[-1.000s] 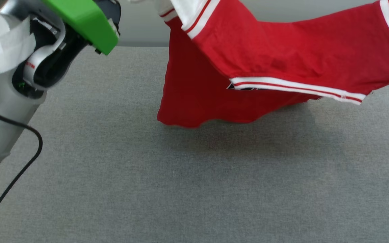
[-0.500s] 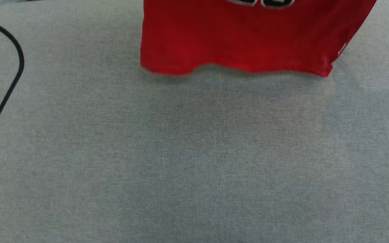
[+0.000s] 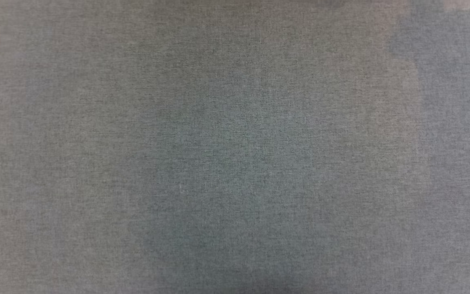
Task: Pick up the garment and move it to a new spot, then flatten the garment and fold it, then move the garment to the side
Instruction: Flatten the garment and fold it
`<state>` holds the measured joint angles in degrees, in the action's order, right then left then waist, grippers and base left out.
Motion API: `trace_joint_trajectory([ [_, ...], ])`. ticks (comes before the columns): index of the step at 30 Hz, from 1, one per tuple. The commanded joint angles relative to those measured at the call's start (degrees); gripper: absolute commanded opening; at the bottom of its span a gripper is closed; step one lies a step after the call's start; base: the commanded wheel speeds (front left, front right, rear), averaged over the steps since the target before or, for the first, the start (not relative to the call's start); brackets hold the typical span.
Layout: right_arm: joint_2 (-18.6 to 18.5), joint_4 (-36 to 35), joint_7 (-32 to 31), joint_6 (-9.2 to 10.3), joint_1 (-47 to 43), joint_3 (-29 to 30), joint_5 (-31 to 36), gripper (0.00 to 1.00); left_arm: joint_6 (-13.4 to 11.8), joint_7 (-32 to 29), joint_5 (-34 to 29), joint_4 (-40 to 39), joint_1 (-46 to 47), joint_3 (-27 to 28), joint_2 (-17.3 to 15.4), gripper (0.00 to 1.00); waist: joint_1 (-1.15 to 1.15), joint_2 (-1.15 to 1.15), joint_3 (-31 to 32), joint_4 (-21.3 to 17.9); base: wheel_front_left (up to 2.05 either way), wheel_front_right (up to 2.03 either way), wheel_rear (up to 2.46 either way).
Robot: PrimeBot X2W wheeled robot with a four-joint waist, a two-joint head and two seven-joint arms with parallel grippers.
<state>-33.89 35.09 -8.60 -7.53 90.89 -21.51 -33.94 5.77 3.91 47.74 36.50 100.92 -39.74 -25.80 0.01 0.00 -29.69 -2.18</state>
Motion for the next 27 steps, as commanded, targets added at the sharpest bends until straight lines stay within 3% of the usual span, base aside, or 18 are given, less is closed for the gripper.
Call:
trace_joint_trajectory([
  [1,0.68,1.19,1.43,0.04,-0.15,-0.99,-0.51,0.0,0.42,1.09,0.14,0.75,-1.02,-0.05,0.1,0.0,-0.01,0.0,-0.88,-0.63,0.0,0.0,0.0],
  [10,3.01,4.29,9.77,0.04,-8.9,-7.8,-4.0,0.0,1.52,7.13,1.67,2.41,-12.72,-3.26,-1.23,0.0,-0.01,0.0,3.11,-1.1,0.0,0.0,0.0],
  [20,1.6,1.38,16.14,0.04,-27.06,-12.31,-8.36,0.0,1.6,10.64,4.31,-0.79,-33.47,-4.22,-3.48,0.0,-0.01,0.0,12.47,-0.71,0.0,0.0,0.0],
  [27,0.18,-2.45,18.8,0.04,-43.76,-10.77,-10.64,0.0,-0.9,11.04,7.03,-8.26,-51.92,-2.36,-6.57,0.0,-0.01,0.0,19.18,-0.81,0.0,0.0,0.0],
])
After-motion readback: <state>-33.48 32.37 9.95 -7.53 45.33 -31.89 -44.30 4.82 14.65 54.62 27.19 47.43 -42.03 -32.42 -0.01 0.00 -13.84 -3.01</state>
